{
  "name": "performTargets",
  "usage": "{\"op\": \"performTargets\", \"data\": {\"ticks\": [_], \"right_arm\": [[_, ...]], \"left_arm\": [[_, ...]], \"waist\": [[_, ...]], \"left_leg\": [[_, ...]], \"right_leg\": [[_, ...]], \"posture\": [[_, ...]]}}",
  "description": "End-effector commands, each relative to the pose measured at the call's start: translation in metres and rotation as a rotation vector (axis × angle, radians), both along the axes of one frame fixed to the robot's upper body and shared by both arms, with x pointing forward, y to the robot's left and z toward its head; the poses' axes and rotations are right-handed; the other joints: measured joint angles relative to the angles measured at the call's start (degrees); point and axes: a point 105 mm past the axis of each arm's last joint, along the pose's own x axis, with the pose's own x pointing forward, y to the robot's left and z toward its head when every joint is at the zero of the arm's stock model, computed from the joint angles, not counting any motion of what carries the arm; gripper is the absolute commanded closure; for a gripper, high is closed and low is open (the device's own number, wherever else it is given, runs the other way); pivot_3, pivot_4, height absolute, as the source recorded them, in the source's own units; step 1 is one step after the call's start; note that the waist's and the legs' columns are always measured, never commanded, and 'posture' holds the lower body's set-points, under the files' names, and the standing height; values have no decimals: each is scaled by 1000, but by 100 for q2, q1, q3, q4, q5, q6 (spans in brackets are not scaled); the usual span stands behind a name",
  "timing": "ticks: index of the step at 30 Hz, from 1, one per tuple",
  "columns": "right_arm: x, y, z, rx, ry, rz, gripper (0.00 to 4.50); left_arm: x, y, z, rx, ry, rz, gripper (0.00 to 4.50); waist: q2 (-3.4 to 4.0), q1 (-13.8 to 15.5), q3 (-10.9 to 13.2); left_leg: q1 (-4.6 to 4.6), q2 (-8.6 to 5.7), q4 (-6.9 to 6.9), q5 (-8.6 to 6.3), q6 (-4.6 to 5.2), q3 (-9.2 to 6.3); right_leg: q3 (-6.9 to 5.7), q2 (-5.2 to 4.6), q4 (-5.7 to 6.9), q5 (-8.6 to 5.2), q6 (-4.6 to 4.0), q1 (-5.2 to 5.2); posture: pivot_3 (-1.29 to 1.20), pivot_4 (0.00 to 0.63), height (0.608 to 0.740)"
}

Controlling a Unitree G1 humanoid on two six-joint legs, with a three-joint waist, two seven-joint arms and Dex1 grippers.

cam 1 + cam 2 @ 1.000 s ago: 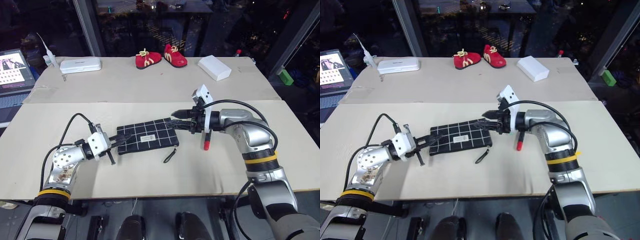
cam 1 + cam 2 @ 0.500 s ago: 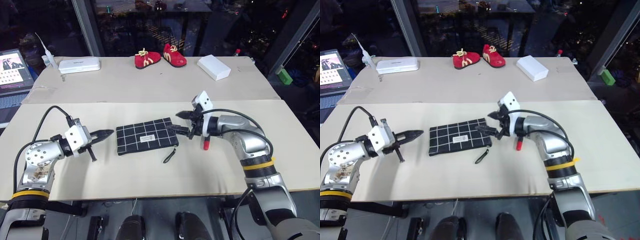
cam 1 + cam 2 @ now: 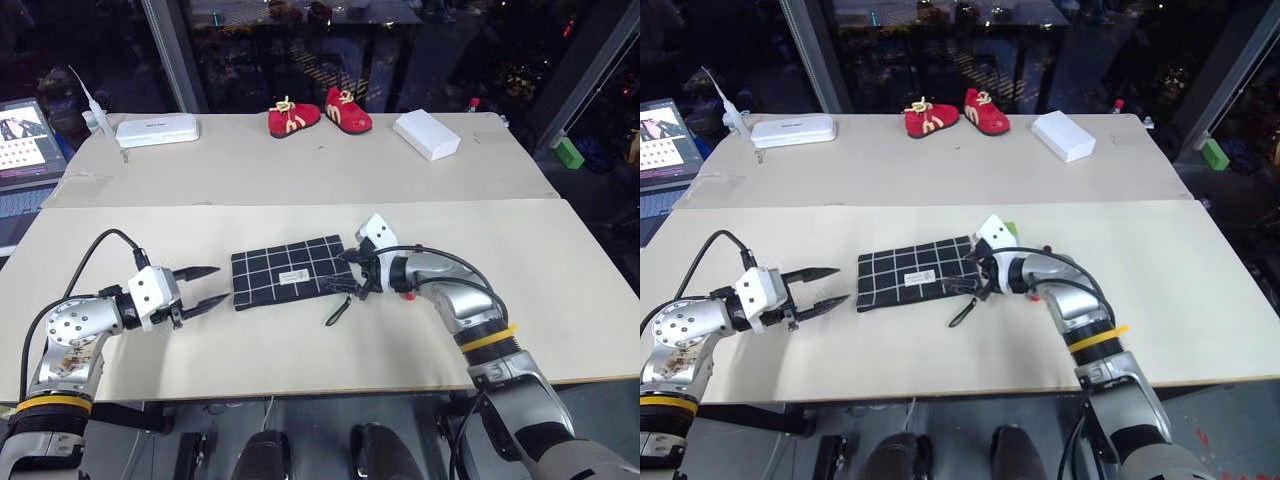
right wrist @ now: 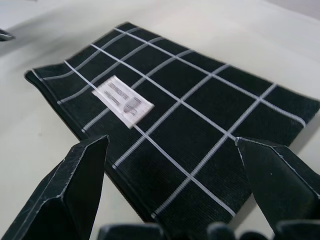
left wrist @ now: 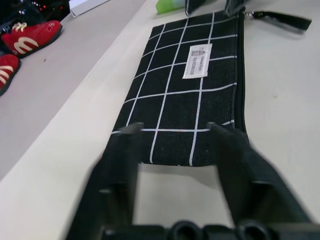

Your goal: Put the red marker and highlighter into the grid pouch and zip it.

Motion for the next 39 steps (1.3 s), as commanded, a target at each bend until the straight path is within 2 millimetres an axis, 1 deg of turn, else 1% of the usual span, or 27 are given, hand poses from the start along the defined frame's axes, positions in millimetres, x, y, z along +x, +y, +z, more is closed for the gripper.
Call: {"op": "performTargets", "data": {"ticks": [1,2,3,4,5,7,9,11,15,24,29,33,35,39], "right_arm": [[6,8,19,16,-78,22,1110],[6,8,19,21,-73,29,1436],[6,8,19,23,-73,31,1792],[6,8,19,23,-73,32,2041],[7,8,18,24,-73,35,2481],[6,9,18,26,-71,43,3154],[6,10,16,25,-68,47,3823],[9,10,13,15,-57,28,4480],[9,10,-2,-53,-49,28,4495],[9,5,-28,-219,-99,59,4495],[9,6,-31,-229,-107,65,4495],[9,7,-30,-214,-107,67,4495],[9,8,-28,-205,-109,71,4495],[10,7,-26,-200,-113,68,4495]], "left_arm": [[-4,2,10,15,-36,-13,281],[-5,3,9,37,-48,-17,0],[-5,3,9,51,-58,-20,0],[-6,4,9,72,-69,-23,0],[-7,5,7,95,-71,-29,0],[-8,6,3,122,-52,-38,0],[-13,9,-6,184,-31,-66,0],[-15,10,-10,222,-27,-81,0],[-14,9,-11,267,-67,-110,0],[-4,1,-15,319,-160,-146,0],[4,3,-18,363,-193,-146,0],[8,0,-22,377,-237,-156,0],[8,-5,-27,379,-251,-171,0],[14,-17,-30,349,-283,-191,0]], "waist": [[0,-14,0],[0,-18,0],[0,-16,0],[0,-12,0],[0,-11,0],[0,-10,0],[0,-9,0],[1,-15,0],[1,-13,1],[2,0,0],[2,0,-1],[2,0,-1],[2,-3,-1],[2,2,-2]], "left_leg": [[1,0,0,0,0,0],[1,0,0,0,0,1],[2,0,0,0,0,1],[3,0,0,0,0,0],[2,1,0,0,0,-1],[2,1,0,0,0,0],[2,1,0,0,0,1],[2,2,0,0,0,2],[3,2,0,0,0,4],[5,-2,0,0,0,8],[11,-1,0,0,0,10],[15,-1,0,0,0,13],[16,-1,0,0,0,14],[17,0,0,0,0,15]], "right_leg": [[1,0,1,0,0,0],[1,1,2,0,0,0],[1,1,3,0,0,0],[0,2,3,0,0,0],[-1,2,3,0,0,0],[-1,1,3,0,0,0],[0,-1,3,0,0,0],[1,-2,2,0,0,0],[0,-2,4,0,-1,-1],[1,-3,3,0,-1,2],[0,0,8,0,-1,4],[1,-1,10,0,-1,9],[1,-2,9,0,-1,10],[0,-2,10,1,-1,11]], "posture": [[0,150,740],[0,150,740],[0,150,740],[0,150,740],[0,150,740],[0,150,740],[0,150,740],[0,150,740],[0,150,740],[0,150,740],[0,150,740],[0,150,740],[0,150,740],[0,150,740]]}}
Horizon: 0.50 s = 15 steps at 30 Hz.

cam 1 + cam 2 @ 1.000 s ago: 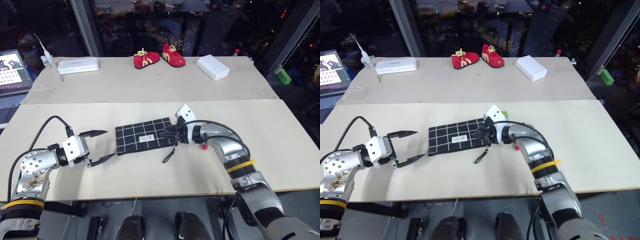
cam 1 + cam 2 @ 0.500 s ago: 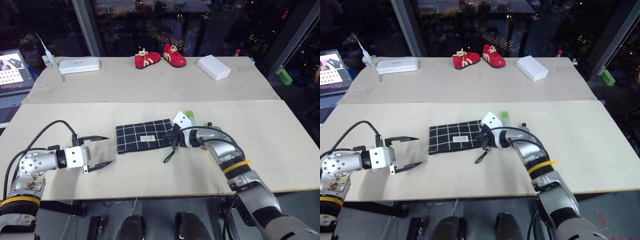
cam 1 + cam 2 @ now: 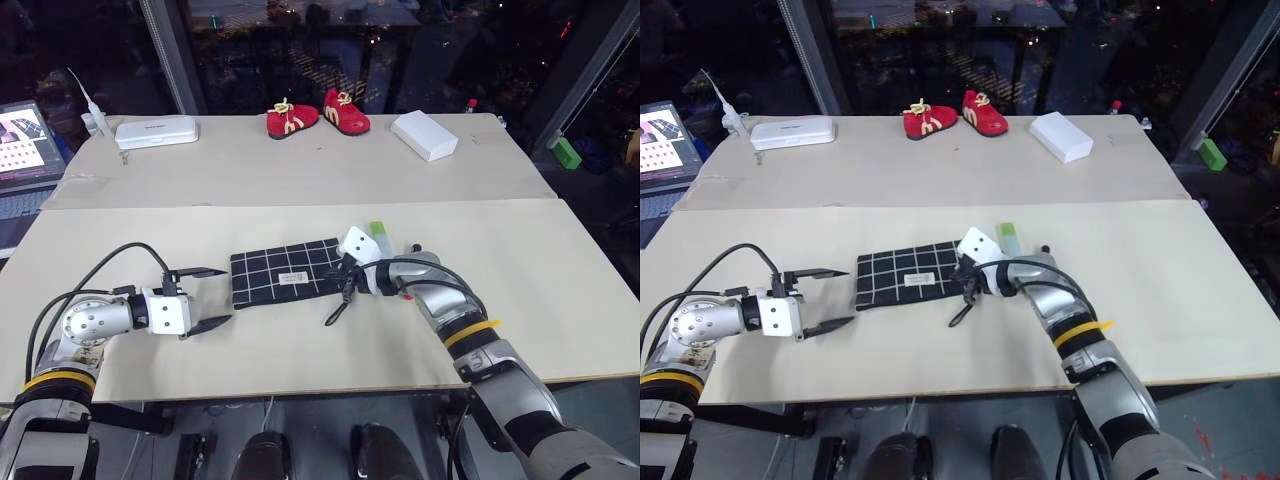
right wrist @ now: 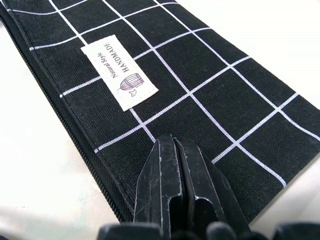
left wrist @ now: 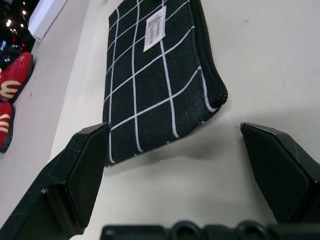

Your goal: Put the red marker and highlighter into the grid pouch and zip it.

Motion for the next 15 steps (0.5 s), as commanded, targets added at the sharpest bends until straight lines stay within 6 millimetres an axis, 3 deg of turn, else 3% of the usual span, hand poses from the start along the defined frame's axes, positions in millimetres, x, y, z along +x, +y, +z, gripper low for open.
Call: {"op": "performTargets", "data": {"ticks": [1,15], "right_arm": [[1,-3,-2,-10,7,-8,4495],[-1,-4,-1,3,11,-11,4495]], "left_arm": [[2,-10,-2,3,-31,-41,0],[25,-26,-5,31,-91,-48,0]], "waist": [[0,0,0],[0,14,-1]], "left_leg": [[0,0,0,0,0,1],[3,-2,0,1,-1,2]], "right_leg": [[0,-1,1,0,0,0],[-1,-1,2,1,1,4]], "posture": [[0,150,740],[0,150,740]]}}
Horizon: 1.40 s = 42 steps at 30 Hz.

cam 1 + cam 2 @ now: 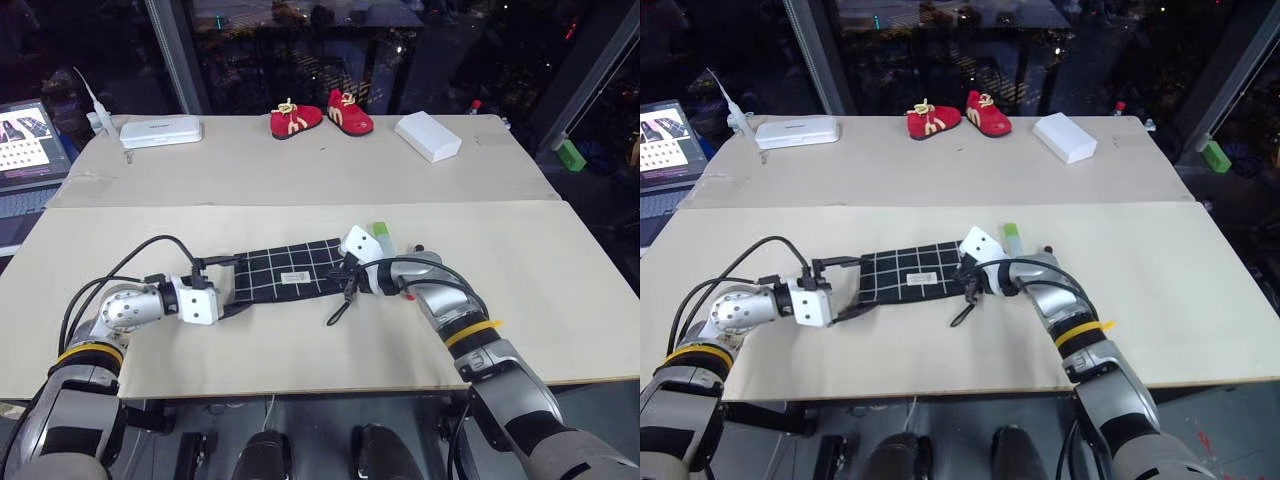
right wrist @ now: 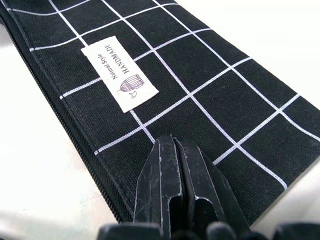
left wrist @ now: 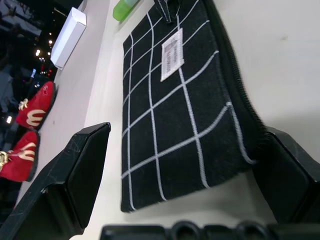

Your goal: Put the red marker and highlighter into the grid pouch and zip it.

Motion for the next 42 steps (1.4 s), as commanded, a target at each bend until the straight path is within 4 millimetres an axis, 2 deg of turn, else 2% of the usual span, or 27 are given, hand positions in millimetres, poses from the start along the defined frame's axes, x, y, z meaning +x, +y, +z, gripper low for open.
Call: {"op": "performTargets", "data": {"ticks": [1,9,13,14,17,18,22,28,29,31,34,35,36,39,42], "right_arm": [[-2,-3,-1,-1,6,-10,4495],[-2,-6,-1,-1,6,-22,4495],[-3,-6,0,2,6,-23,4500],[-3,-6,0,3,6,-23,4500],[-3,-5,0,7,5,-24,4500],[-3,-5,0,8,6,-24,4500],[-4,-4,0,13,9,-20,4500],[1,-6,8,64,18,-55,4500],[1,-6,13,105,39,-62,3916],[2,-4,31,206,71,-66,3506],[3,-6,59,305,72,-58,2470],[-2,-8,72,354,102,-31,2387],[-6,-10,82,390,128,-11,1697],[-9,-22,100,449,171,-19,1619],[-12,-30,101,436,176,-41,1619]], "left_arm": [[0,-4,-9,12,23,-5,0],[1,-9,-23,4,99,-1,0],[0,-13,-24,-4,112,-24,958],[-1,-14,-24,-2,116,-29,1512],[-3,-15,-25,3,128,-42,2603],[-3,-15,-26,6,133,-47,3096],[-4,-14,-26,10,151,-53,4442],[-3,-15,-25,-25,190,-47,4442],[-3,-14,-26,-42,213,-37,4500],[-1,-13,-26,-82,246,-10,4500],[4,-6,-21,-192,295,61,4500],[7,-3,-17,-254,305,96,4500],[9,-1,-15,-295,313,121,4500],[4,3,-17,-316,332,143,4500],[1,3,-17,-340,350,178,4500]], "waist": [[0,1,0],[5,26,-7],[6,26,-9],[6,26,-9],[7,24,-9],[7,23,-9],[9,4,-11],[9,-6,-11],[9,-7,-11],[9,-5,-11],[10,-8,-10],[10,-9,-10],[10,-11,-10],[10,-12,-10],[10,-9,-10]], "left_leg": [[0,0,0,0,0,0],[2,-2,1,0,0,0],[4,-2,1,0,0,0],[4,-2,1,0,0,0],[2,-2,1,0,0,0],[1,-2,1,0,0,0],[2,-2,1,0,0,0],[-1,-1,1,-1,1,1],[-1,-1,1,-1,1,1],[-4,-1,1,-1,1,1],[-5,0,1,-1,1,0],[-6,0,1,-1,1,-1],[-6,1,1,-1,1,-3],[-9,3,1,-1,1,-12],[-14,5,0,-1,2,-41]], "right_leg": [[0,0,0,0,0,0],[-2,-3,-1,0,1,5],[-2,-3,0,0,1,7],[-3,-2,0,0,1,6],[-3,-2,-1,0,1,5],[-2,-2,-1,0,1,4],[-1,-2,-2,0,1,5],[-1,-1,-6,0,1,2],[-1,-1,-6,0,1,2],[0,-1,-6,0,1,0],[1,-2,-5,0,2,-1],[1,-1,-5,0,2,-2],[0,-1,-6,0,2,-2],[-1,-1,-5,0,2,-4],[-4,-3,-8,1,3,-4]], "posture": [[0,150,740],[0,150,740],[0,150,740],[0,150,740],[0,150,740],[0,150,740],[0,150,740],[0,150,740],[0,150,740],[0,150,740],[0,150,740],[0,150,740],[0,150,740],[0,150,740],[0,150,740]]}}
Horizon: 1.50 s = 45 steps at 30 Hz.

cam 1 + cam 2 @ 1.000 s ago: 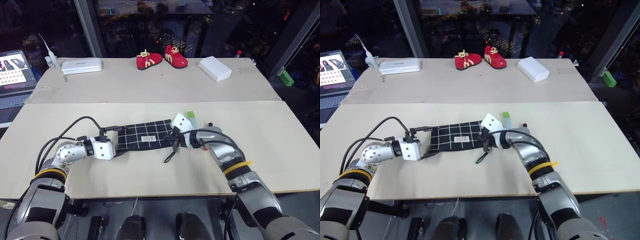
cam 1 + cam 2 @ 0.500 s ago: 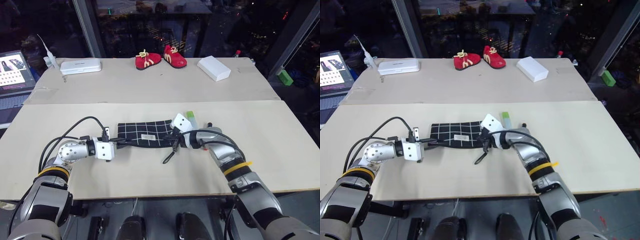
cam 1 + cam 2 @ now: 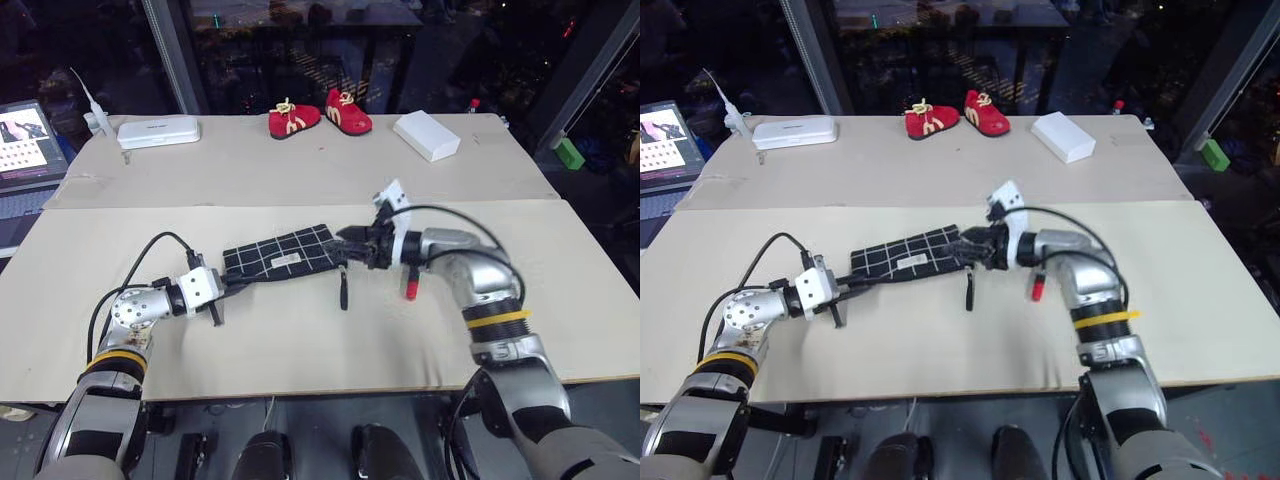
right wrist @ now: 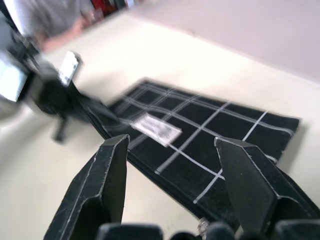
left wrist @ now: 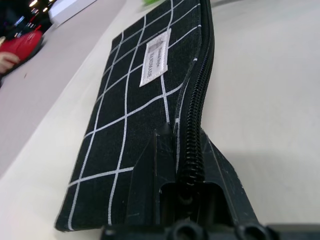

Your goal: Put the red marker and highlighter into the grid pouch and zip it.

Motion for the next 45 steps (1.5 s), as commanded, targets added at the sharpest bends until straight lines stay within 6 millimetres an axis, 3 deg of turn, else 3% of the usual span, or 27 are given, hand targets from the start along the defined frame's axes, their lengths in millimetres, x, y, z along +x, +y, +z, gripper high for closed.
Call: {"op": "performTargets", "data": {"ticks": [1,5,8,18,26,31,34,40,45], "right_arm": [[-8,-13,16,16,-10,-10,1619],[-13,-15,-7,-79,14,-38,1619],[-6,-20,-25,-153,6,-133,1619],[19,-22,-35,-208,-11,-253,1619],[40,-6,-29,-189,-28,-259,1619],[40,11,-36,-187,-11,-207,1619],[42,6,-37,-188,-14,-225,2354],[37,7,-34,-184,-34,-177,4429],[28,20,-36,-209,-51,-102,4473]], "left_arm": [[-6,1,-1,-33,42,56,4500],[-7,-5,7,-88,58,134,4500],[-4,-14,18,-173,67,222,4500],[-12,-33,28,-259,126,289,4500],[-15,-36,26,-261,135,294,4500],[-16,-34,21,-253,138,311,4500],[-15,-33,22,-255,135,319,4500],[-13,-33,25,-266,128,327,4500],[-13,-38,26,-276,130,316,4500]], "waist": [[0,-5,0],[0,-4,0],[0,-1,0],[-1,-28,2],[-1,-21,2],[-1,-17,2],[0,-14,2],[0,-10,3],[0,-24,3]], "left_leg": [[1,0,0,-2,2,-10],[-2,0,-2,-3,4,-15],[-2,0,-2,-3,4,-16],[2,-6,-1,1,-1,-19],[1,-7,-2,1,-1,-18],[-4,-6,-4,0,0,-19],[-6,-4,-4,0,0,-19],[-5,-4,-4,0,0,-21],[-5,-3,-4,0,0,-21]], "right_leg": [[0,0,0,0,0,3],[3,0,-2,0,1,0],[4,0,-4,0,1,-1],[9,8,-2,1,3,-2],[11,7,-1,2,2,-3],[10,5,-10,2,2,-3],[9,1,-10,2,2,-5],[8,1,-9,2,2,-4],[9,2,-8,2,2,-5]], "posture": [[0,150,740],[0,150,740],[0,150,740],[0,150,740],[0,150,740],[0,150,740],[0,150,740],[0,150,740],[0,150,740]]}}
